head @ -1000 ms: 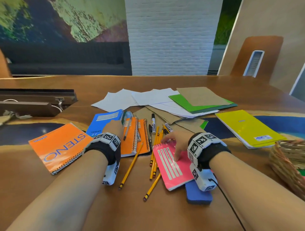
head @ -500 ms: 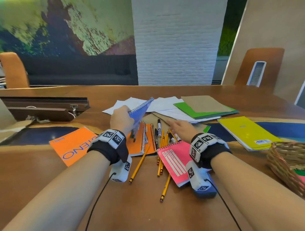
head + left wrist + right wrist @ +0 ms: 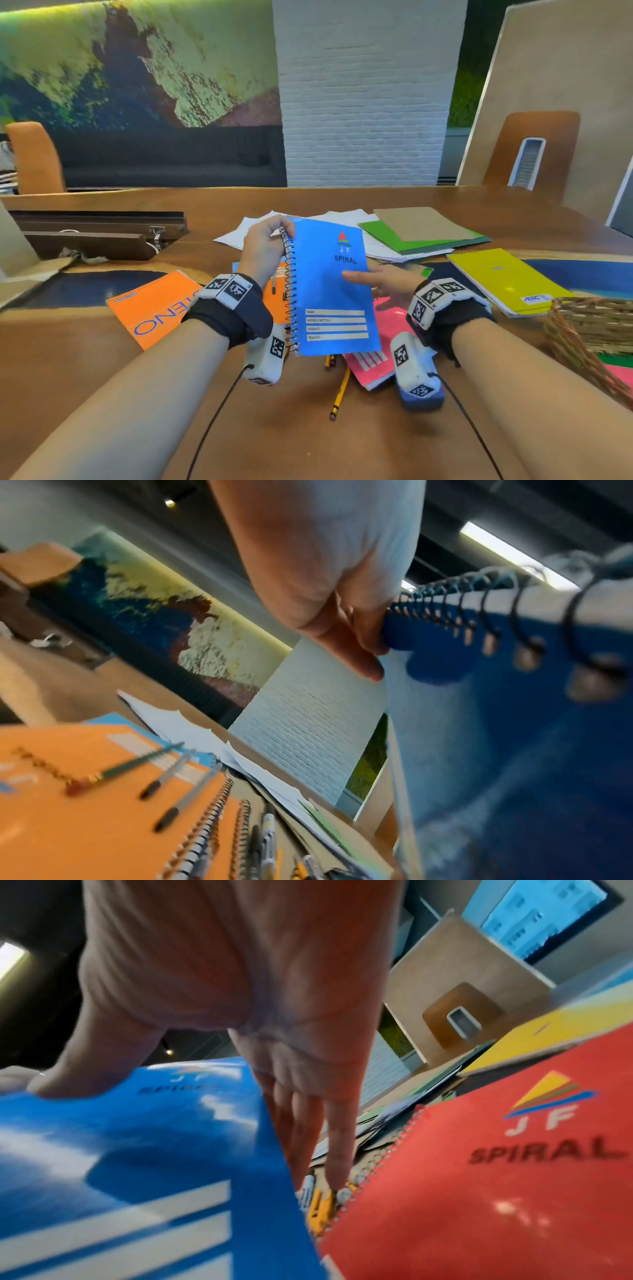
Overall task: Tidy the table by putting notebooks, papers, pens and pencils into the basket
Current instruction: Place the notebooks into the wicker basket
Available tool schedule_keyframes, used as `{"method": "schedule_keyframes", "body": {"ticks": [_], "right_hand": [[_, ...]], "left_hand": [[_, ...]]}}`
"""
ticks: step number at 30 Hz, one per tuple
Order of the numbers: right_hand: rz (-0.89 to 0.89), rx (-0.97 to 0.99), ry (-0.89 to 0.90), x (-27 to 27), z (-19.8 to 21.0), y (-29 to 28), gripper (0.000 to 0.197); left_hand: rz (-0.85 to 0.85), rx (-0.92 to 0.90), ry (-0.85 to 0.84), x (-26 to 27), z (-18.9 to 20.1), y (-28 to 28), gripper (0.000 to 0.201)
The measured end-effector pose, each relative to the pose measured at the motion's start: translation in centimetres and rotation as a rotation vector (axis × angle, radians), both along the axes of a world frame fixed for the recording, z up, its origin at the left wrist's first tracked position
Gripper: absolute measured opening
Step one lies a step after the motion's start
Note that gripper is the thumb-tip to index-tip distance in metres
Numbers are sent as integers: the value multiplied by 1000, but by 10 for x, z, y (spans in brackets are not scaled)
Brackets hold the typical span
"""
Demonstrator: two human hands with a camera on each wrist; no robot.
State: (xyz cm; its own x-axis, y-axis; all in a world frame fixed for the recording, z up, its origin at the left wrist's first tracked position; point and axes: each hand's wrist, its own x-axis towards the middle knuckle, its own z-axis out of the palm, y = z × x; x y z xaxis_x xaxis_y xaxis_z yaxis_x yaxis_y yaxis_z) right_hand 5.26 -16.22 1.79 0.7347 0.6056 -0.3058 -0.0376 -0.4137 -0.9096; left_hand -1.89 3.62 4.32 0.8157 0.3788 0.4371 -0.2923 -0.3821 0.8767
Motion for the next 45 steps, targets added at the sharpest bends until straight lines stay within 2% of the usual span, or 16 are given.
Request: {"method": "schedule_keyframes", "body": {"ticks": [3,6,8,11,17,19,23,26,29,32,36,41,45], "right_hand": [[32,78,-2,1,-2,2,14],[-15,103,6,4,0,-4,18],[-59,132,-4,7,2,-8,13],[-121,142,-36,11,3,-8,24],[-270,125,-68,13,-7,8,28],[-304,134,-50,10,-12,15,30],[-397,141,-112,12,-28,36,17],[-416,51,-129,17,-39,48,11],[-408,-29,-149,12,-38,58,18],[-377,-17,-139,13,-40,65,14],[-377,-41,-119,18,-45,76,19],[-384,-20,-112,12,-44,77,39],[-329,24,-178,8,-45,70,52]], "left_hand": [[-33,-126,-29,-1,0,-2,38],[-47,-212,-20,-1,0,5,37],[-34,-246,15,0,0,8,34],[-21,-270,94,1,-3,10,30],[18,-327,273,-3,-19,29,25],[109,-183,378,-8,-26,43,22],[380,401,612,-28,-43,83,16],[428,630,869,-45,-54,109,20],[414,740,1133,-58,-66,126,44],[437,795,1252,-64,-80,136,62],[495,818,1317,-63,-94,143,57],[410,997,1294,-63,-100,147,32],[342,1116,1288,-56,-87,135,42]]}}
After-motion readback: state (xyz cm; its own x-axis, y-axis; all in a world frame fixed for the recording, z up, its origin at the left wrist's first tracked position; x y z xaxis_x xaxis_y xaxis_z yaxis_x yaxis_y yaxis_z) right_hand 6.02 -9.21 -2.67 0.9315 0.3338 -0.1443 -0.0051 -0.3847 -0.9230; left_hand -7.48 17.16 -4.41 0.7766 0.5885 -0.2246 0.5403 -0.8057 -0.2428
